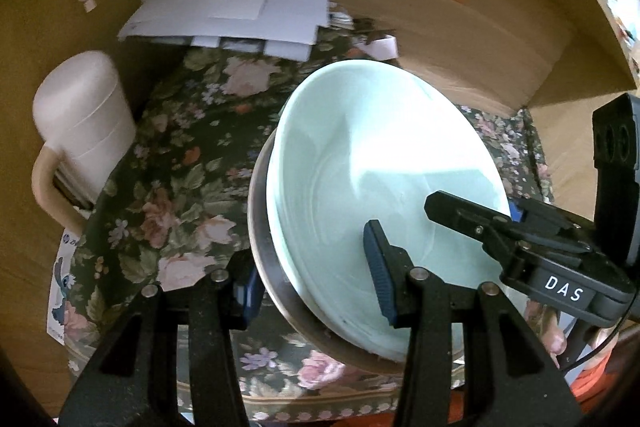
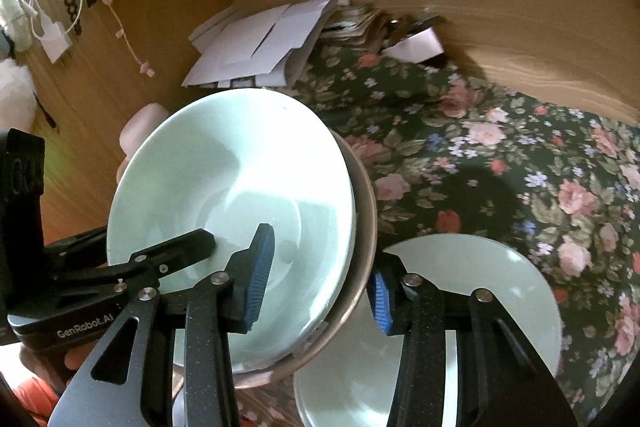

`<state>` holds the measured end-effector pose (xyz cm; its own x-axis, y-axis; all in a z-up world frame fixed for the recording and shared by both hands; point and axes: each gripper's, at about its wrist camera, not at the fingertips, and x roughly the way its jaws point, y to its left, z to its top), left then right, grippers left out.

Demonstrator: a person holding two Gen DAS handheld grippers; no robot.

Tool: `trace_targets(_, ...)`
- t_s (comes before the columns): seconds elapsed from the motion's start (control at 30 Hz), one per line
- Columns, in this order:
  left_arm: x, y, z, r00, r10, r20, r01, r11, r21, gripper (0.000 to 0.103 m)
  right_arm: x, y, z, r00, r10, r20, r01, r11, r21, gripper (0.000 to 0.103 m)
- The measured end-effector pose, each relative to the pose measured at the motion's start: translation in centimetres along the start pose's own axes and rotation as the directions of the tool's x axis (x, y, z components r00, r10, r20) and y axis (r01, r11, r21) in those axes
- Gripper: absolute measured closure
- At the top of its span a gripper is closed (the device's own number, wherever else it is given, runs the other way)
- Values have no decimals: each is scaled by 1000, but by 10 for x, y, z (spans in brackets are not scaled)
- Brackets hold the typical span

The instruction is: Organize plates and bowls

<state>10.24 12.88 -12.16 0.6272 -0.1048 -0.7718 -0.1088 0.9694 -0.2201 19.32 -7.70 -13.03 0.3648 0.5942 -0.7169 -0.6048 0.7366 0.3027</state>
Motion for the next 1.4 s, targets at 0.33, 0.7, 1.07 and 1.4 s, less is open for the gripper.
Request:
trace_targets(0.33,2,-46,-1,999,-46,-3,46,997,64,57,-33,-31,-12,998,-40,42,38,998,47,64)
trace_targets(0.7,15,-87,-10,996,-79,-40,83,991,108,57,-52,-67,-27,997,-70,41,66,993,95,64)
trace_targets(1.07,40,-110,-19,990,-90,-106,103,988,117,57,-48,-95,-43,997,-76,-14,77,987,141,64)
trace_targets(1.4,62,-109,-26,985,-77,-153,94,990,108,59,-32,-109,-46,997,-71,-42,78,980,184,65)
